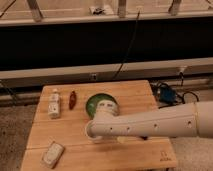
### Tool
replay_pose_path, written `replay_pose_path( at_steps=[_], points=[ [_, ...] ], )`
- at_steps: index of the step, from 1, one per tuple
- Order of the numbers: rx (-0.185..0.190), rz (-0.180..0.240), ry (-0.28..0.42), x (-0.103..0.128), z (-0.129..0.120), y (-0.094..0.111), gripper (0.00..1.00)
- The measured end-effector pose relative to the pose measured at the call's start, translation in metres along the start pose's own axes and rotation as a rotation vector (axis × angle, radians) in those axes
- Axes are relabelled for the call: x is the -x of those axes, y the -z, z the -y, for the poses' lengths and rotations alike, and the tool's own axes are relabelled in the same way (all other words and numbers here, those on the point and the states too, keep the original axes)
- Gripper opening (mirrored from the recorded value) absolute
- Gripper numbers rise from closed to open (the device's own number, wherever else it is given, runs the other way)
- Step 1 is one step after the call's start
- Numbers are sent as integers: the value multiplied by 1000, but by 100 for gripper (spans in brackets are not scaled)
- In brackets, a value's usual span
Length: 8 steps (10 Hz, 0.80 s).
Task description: Pick up the ceramic cup
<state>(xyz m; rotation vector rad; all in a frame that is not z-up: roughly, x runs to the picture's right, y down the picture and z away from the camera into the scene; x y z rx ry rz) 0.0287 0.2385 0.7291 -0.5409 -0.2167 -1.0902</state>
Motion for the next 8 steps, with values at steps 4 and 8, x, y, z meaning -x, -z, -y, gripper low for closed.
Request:
replay_pose_path(
  at_steps=[4, 8],
  points=[
    [-6, 0, 3, -2, -3, -3, 44],
    [-15, -5, 9, -12, -6, 4, 49]
  ],
)
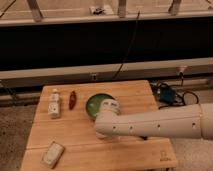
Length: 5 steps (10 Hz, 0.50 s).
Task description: Pick up the ceramic cup
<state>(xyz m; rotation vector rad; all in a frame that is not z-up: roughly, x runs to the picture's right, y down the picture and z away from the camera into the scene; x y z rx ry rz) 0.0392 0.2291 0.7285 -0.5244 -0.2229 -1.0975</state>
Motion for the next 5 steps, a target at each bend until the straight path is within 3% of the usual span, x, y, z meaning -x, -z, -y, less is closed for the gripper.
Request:
replay_pose_path(
  at_steps=[5],
  points=[
    [-4, -6, 18, -8, -1, 12, 2]
  ],
)
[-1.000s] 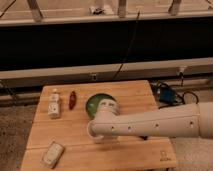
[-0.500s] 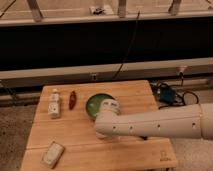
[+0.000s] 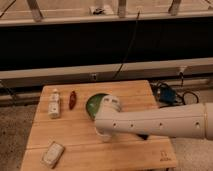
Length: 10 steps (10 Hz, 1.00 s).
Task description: Pick up the ceramic cup
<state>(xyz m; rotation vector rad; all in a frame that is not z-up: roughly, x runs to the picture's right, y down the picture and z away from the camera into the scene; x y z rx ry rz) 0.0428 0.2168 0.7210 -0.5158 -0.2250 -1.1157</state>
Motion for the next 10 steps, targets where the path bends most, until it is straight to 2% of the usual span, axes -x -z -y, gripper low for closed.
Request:
replay_pose_path(
  at_steps=[5, 7, 10],
  points=[
    [-12, -3, 11, -8, -2, 10, 0],
    [-7, -6, 15, -14, -13, 10, 0],
    [-19, -6, 23, -18, -15, 14, 0]
  ],
)
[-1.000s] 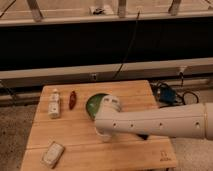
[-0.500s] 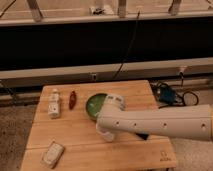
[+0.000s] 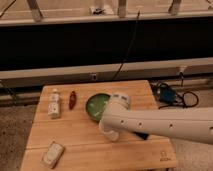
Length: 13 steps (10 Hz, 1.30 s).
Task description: Pick up the ceramic cup
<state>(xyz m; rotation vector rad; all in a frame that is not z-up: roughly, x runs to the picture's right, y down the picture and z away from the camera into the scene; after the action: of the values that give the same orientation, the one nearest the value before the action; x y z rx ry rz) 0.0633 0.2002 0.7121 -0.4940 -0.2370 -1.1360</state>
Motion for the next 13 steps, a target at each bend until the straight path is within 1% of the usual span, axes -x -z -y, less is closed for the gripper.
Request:
replay_pose_path(
  at_steps=[3, 5, 9, 12, 13],
  points=[
    [-1, -1, 4, -4, -15, -2, 0],
    [-9, 2, 15, -6, -17, -3, 0],
    [-8, 6, 18, -9, -29, -8, 0],
    [-9, 11, 14, -13, -43, -12, 0],
    [-11, 13, 17, -13, -42, -11, 1]
  ],
)
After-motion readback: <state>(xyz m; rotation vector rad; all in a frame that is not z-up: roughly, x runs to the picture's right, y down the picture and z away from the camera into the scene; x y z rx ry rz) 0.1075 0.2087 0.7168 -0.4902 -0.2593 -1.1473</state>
